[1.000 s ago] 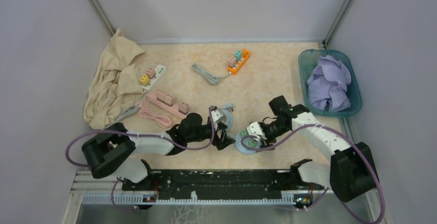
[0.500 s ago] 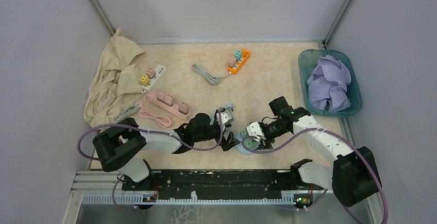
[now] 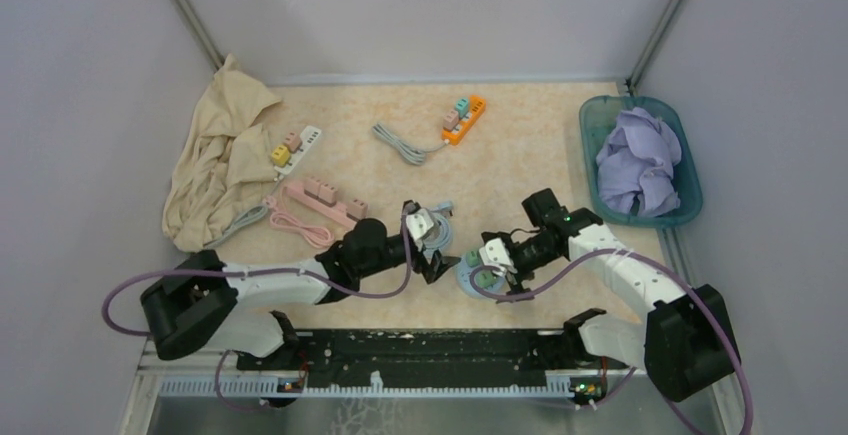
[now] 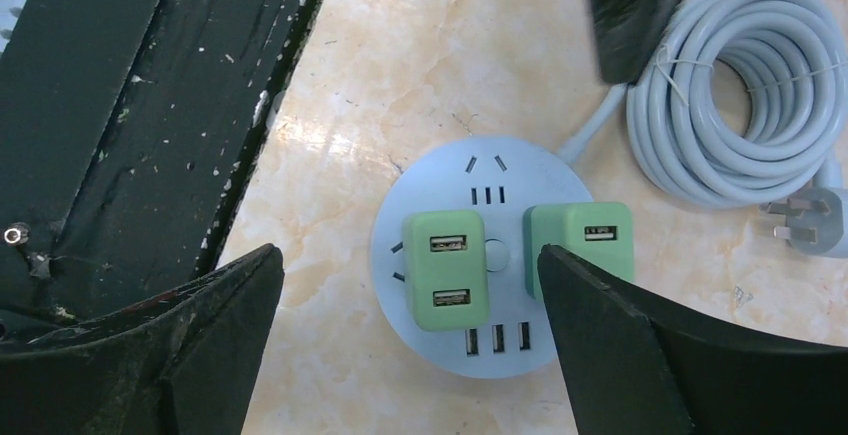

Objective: Pull the plug off the socket

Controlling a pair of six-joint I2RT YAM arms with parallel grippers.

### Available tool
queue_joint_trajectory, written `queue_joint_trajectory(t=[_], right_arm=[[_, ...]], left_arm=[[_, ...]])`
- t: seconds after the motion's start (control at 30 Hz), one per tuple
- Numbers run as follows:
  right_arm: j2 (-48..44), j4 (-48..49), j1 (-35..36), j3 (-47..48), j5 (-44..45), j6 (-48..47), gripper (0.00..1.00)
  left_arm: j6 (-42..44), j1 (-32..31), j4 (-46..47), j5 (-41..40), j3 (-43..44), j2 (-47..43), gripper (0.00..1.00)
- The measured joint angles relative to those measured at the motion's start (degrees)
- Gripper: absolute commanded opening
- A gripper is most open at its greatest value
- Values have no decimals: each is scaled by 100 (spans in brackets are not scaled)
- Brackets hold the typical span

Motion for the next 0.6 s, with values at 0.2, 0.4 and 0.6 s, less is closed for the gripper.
queue_joint_trajectory(t=[0.2, 0.4, 0.6], right_arm=[[0, -199, 0, 2, 2, -129, 99], [0, -367, 0, 15, 55, -175, 96], [0, -334, 0, 17, 72, -175, 82]], left_arm=[[181, 0, -256, -1001, -98, -909, 100], [-140, 7, -229, -1355, -282, -1368, 98], [-105, 4, -227, -741, -455, -901, 91]])
